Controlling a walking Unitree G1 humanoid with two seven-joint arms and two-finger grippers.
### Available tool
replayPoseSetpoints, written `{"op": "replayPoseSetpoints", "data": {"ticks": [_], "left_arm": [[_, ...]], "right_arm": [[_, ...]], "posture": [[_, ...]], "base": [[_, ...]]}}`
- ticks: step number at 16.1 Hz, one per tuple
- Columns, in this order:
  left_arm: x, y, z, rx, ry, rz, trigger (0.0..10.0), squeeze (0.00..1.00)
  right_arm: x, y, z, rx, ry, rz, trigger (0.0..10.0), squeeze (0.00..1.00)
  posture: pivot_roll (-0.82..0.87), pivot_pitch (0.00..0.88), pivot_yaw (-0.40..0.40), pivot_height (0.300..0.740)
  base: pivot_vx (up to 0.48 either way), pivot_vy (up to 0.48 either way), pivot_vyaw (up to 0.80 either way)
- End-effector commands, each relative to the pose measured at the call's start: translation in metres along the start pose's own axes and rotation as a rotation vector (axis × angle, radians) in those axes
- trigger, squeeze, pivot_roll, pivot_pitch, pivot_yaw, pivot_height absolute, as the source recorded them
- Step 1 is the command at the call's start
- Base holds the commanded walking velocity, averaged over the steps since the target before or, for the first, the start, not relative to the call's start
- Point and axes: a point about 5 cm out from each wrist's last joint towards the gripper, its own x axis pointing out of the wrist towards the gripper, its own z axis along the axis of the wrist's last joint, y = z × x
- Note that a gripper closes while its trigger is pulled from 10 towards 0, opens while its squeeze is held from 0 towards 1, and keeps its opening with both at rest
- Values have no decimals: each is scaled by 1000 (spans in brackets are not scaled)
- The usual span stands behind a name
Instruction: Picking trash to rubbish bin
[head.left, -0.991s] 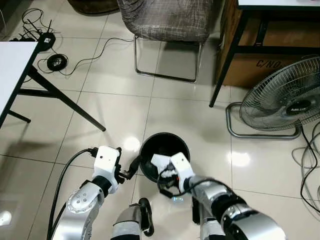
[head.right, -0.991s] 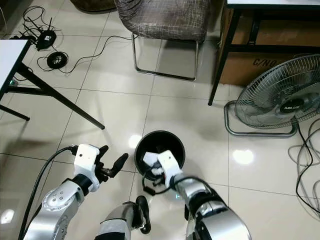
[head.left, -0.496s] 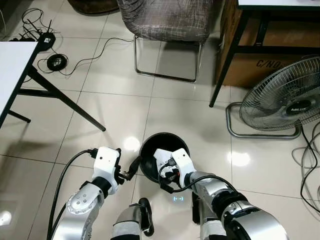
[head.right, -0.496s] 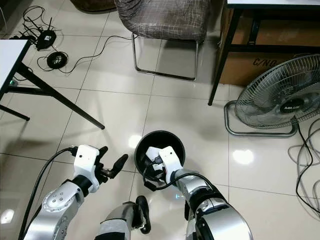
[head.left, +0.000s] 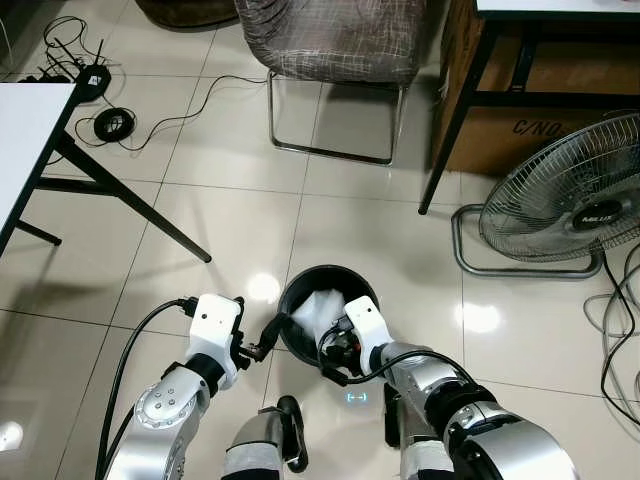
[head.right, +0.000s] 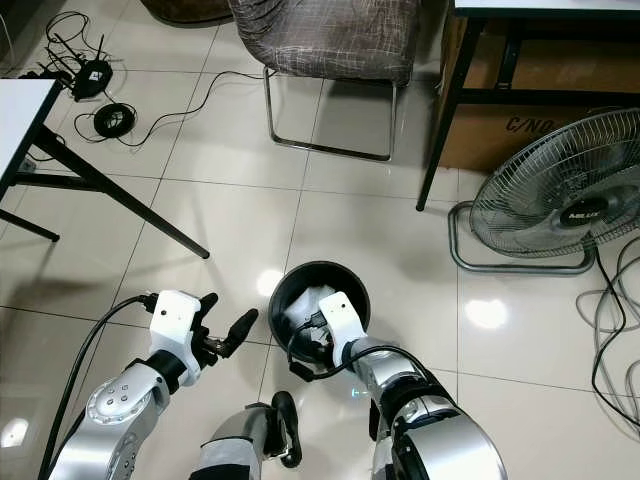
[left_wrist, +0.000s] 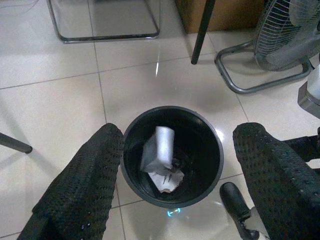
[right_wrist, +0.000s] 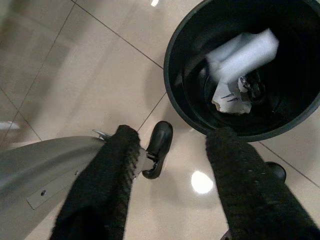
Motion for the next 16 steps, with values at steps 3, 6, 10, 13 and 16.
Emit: {"op": "replayPoseSetpoints", "data": {"ticks": [3, 6, 10, 13, 16], "left_arm": [[-4, 1, -6, -10, 25, 13, 10000, 0], [-2, 1, -6, -10, 21, 13, 10000, 0], [8, 8, -1, 11, -7, 46, 10000, 0], [16, 11, 4, 16, -28, 62, 10000, 0], [25, 25, 16, 30, -91, 159, 10000, 0]], "right_arm": [[1, 5, -10, 16, 25, 16, 10000, 1000], [0, 1, -1, -46, -15, -5, 10000, 1000], [-5, -11, 34, -65, -173, -54, 10000, 816], [-10, -19, 47, -55, -235, -82, 10000, 0], [-21, -33, 69, -55, -352, -132, 10000, 0]], "posture": [[-32, 357, 132, 740], [-36, 338, 122, 740], [-51, 284, 101, 740], [-62, 243, 91, 740], [-72, 188, 80, 740]], "base": [[0, 0, 0], [0, 0, 0], [0, 0, 0], [0, 0, 0], [0, 0, 0]]}}
